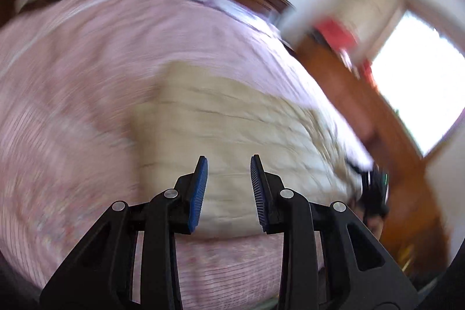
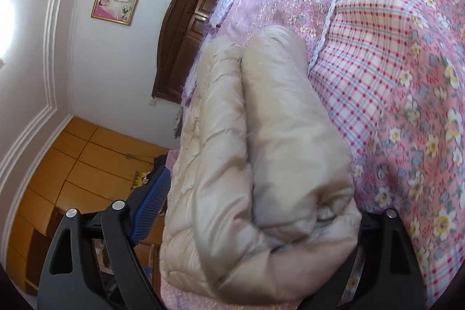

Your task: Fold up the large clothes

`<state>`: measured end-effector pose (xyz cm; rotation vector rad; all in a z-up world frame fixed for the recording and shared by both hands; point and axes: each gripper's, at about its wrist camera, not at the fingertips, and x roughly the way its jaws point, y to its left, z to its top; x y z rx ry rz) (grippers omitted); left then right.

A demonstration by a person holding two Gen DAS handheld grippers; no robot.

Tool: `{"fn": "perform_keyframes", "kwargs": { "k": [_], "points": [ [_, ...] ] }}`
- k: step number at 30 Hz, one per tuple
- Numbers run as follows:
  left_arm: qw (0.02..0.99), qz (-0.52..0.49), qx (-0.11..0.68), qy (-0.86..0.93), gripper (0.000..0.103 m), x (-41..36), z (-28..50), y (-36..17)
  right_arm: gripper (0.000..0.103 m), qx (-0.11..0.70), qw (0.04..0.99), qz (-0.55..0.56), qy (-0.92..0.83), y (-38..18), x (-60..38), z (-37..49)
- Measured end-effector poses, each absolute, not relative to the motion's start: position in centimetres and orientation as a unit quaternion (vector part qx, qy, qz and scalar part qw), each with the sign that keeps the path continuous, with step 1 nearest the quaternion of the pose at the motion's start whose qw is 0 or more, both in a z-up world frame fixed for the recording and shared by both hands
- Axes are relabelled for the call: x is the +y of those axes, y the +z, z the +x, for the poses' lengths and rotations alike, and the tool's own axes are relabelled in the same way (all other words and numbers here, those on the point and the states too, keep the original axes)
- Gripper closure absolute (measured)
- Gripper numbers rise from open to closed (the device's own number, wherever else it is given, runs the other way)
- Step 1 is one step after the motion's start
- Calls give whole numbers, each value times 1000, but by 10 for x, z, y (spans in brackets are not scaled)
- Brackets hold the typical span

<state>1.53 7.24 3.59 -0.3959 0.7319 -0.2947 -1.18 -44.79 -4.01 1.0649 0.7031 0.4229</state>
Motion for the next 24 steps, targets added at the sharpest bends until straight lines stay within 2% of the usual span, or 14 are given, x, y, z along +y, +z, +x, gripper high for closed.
{"fn": "perform_keyframes", "kwargs": {
  "k": [2, 4, 7, 10, 13, 17, 19, 22, 24],
  "points": [
    [907, -154, 359, -155, 75, 34, 32, 43, 19, 316, 787, 491, 199, -39, -448, -8],
    [906, -134, 367, -160, 87, -1, 56, 42, 23, 311, 792, 488, 196, -36, -447, 0],
    [901, -132, 379, -164, 94, -30, 87, 24, 33, 308, 795, 486, 191, -40, -449, -4],
    [890, -127, 417, -137, 98, -44, 110, -11, 34, 306, 796, 486, 193, -43, -454, -9],
    [891, -127, 418, -127, 98, -46, 107, -43, 34, 306, 808, 465, 193, -42, -451, -13],
    [895, -123, 409, -128, 98, -50, 112, -59, 60, 317, 823, 434, 183, -41, -444, -7],
    [896, -122, 408, -125, 98, -49, 111, -62, 67, 316, 825, 427, 191, -39, -442, -6],
    [901, -100, 405, -117, 99, -60, 113, -64, 72, 310, 843, 395, 196, -27, -436, -10],
    [900, -126, 399, -122, 102, -55, 111, -57, 73, 300, 859, 366, 197, -14, -429, -13]
  ]
}}
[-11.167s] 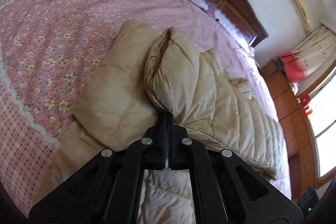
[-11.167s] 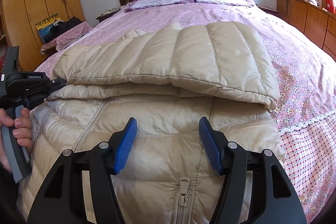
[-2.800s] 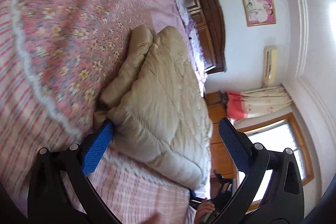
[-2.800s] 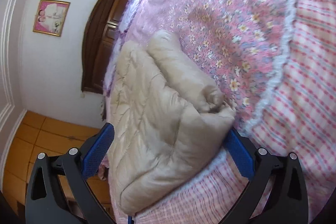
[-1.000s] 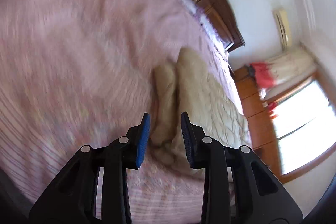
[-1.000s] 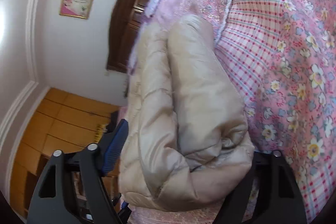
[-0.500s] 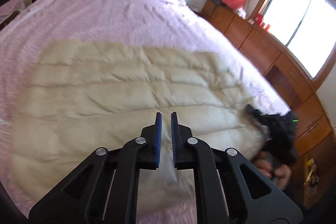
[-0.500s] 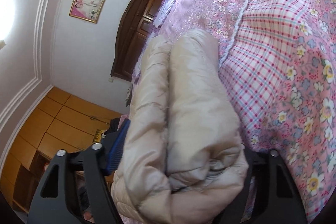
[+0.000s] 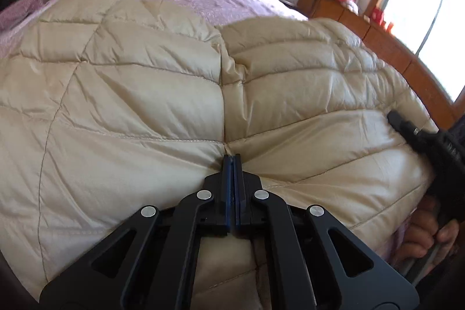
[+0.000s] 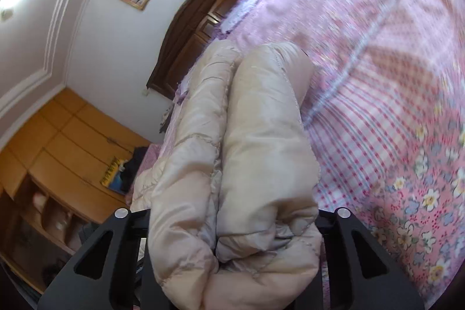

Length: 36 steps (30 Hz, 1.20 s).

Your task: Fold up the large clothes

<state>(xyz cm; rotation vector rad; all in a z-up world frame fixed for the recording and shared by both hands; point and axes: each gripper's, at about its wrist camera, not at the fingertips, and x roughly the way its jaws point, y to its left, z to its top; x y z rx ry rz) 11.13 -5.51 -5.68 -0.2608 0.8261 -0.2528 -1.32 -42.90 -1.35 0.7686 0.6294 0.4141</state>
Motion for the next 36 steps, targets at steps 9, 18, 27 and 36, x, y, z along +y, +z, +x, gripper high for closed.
{"fn": "perform_keyframes", "kwargs": {
  "k": [9, 18, 27, 36],
  "points": [
    [895, -153, 390, -155, 102, -70, 106, -63, 73, 300, 865, 351, 194, -7, -421, -13],
    [889, -195, 380, -164, 101, -65, 106, -80, 73, 250, 921, 196, 226, 64, -339, -28],
    [865, -294, 366, -178, 101, -8, 67, -52, 73, 222, 956, 19, 190, 94, -221, -40],
    [920, -289, 260, -54, 101, 134, 2, -38, 73, 228, 957, 26, 176, 89, -197, -40]
  ]
}}
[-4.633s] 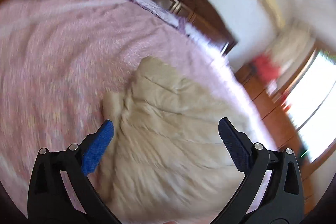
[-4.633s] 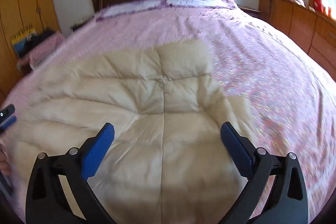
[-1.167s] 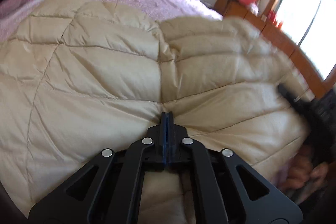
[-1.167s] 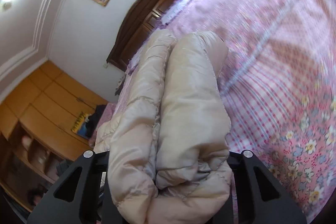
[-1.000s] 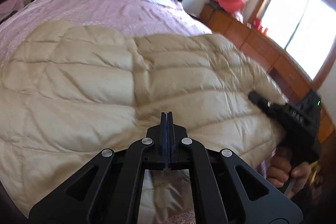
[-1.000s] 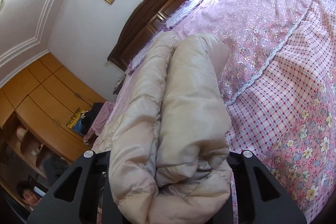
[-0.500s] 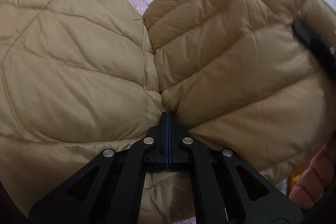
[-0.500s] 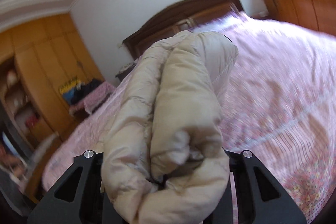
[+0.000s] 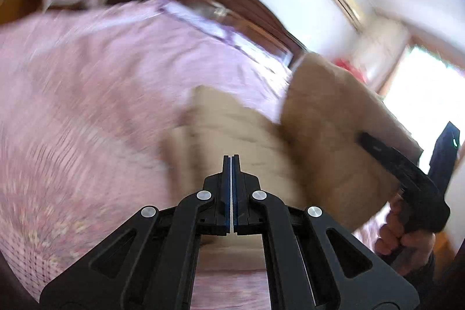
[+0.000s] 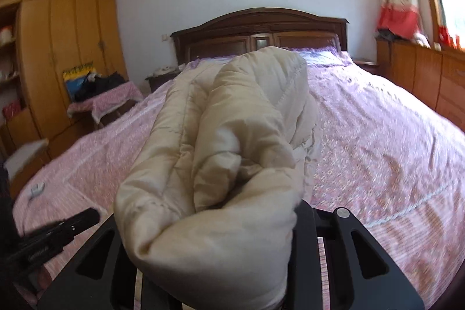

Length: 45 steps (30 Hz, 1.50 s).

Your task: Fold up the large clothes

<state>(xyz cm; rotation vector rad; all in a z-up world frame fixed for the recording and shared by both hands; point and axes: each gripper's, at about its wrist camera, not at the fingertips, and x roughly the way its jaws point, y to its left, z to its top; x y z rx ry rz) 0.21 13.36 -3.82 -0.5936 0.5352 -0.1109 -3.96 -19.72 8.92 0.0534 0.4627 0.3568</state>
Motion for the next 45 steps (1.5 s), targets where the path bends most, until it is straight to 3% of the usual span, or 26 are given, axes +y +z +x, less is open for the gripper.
{"fn": "perform_keyframes", "kwargs": {
  "k": [4, 7, 14, 20, 25, 27, 30, 32, 35, 39, 43, 45],
  "points": [
    [871, -344, 345, -64, 103, 137, 9, -95, 73, 219, 962, 15, 161, 89, -185, -43],
    [895, -278, 342, -75, 103, 114, 10, -85, 73, 212, 965, 3, 156, 87, -173, -45],
    [900, -264, 335, -90, 103, 111, -23, -76, 73, 199, 963, -75, 167, 63, -117, -66],
    [896, -272, 340, -92, 103, 124, -44, -74, 73, 163, 951, -196, 175, 15, -58, -103],
    [877, -327, 337, -103, 103, 143, -46, -84, 72, 149, 945, -235, 170, -5, -43, -111],
    [874, -337, 335, -103, 103, 148, -48, -86, 66, 149, 939, -256, 175, -9, -38, -110],
    [866, -364, 329, -94, 103, 160, -50, -90, 45, 170, 928, -222, 248, 3, -50, -107],
    [864, -382, 313, -103, 103, 168, -49, -90, 15, 168, 916, -157, 330, 27, -74, -109],
    [859, -412, 278, -125, 103, 176, -50, -86, 11, 116, 896, -109, 414, 73, -114, -128],
    [835, -450, 279, -148, 103, 175, -33, -92, 16, 74, 890, -132, 431, 108, -148, -127],
    [833, -448, 289, -150, 103, 167, -25, -97, 52, 156, 917, -141, 340, 102, -148, -71],
    [836, -445, 287, -147, 103, 169, -19, -96, 60, 259, 895, -79, 356, 81, -137, -33]
  ]
}}
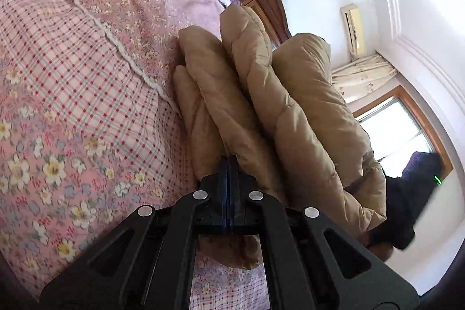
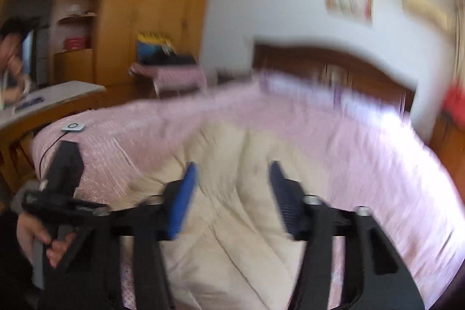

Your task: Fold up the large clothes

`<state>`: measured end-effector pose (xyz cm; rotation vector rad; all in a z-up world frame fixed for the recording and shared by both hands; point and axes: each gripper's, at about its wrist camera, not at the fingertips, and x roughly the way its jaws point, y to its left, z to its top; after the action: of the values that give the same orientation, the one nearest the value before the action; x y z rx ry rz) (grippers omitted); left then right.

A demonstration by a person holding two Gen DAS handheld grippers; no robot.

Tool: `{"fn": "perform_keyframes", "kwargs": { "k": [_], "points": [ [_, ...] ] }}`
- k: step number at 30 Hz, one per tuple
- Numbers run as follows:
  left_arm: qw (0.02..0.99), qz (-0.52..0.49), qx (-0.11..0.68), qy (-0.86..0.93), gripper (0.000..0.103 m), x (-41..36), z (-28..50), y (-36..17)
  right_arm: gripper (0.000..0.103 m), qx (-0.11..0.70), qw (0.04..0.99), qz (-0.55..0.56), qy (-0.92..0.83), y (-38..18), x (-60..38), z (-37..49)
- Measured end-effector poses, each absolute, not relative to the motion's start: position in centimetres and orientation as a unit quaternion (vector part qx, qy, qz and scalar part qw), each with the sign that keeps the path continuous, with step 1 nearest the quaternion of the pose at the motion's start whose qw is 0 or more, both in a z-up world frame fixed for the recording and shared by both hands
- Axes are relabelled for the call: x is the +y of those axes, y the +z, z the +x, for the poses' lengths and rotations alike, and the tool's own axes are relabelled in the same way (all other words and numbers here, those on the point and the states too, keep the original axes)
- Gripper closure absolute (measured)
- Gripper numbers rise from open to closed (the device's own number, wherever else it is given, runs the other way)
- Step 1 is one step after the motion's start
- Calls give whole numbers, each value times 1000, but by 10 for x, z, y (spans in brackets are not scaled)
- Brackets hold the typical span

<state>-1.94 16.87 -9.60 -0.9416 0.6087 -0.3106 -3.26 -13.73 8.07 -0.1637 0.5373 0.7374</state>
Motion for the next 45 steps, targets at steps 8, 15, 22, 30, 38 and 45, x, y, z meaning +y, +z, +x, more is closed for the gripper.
{"fn": "perform_keyframes", "kwargs": {
  "k": [8, 15, 22, 30, 38, 45],
  "points": [
    [862, -359, 346, -93, 103, 166, 10, -96, 68, 237, 896, -162, 339, 8, -77, -52],
    [877, -380, 287, -69, 103, 201, 27, -78, 68, 261, 886, -118, 364, 15, -99, -43],
    [874, -409, 245, -97, 93, 212, 45, -59, 30, 240, 900, -13, 364, 82, -134, -30],
    [783, -550, 256, -138, 95, 218, 74, -127, 71, 355, 870, 28, 341, 45, -65, 0],
    [853, -463, 229, -72, 99, 221, 54, -84, 71, 304, 890, -41, 338, -2, -44, -29],
    [946, -193, 249, -83, 98, 165, 60, 29, 70, 311, 883, -36, 350, -20, -45, -22]
  ]
}}
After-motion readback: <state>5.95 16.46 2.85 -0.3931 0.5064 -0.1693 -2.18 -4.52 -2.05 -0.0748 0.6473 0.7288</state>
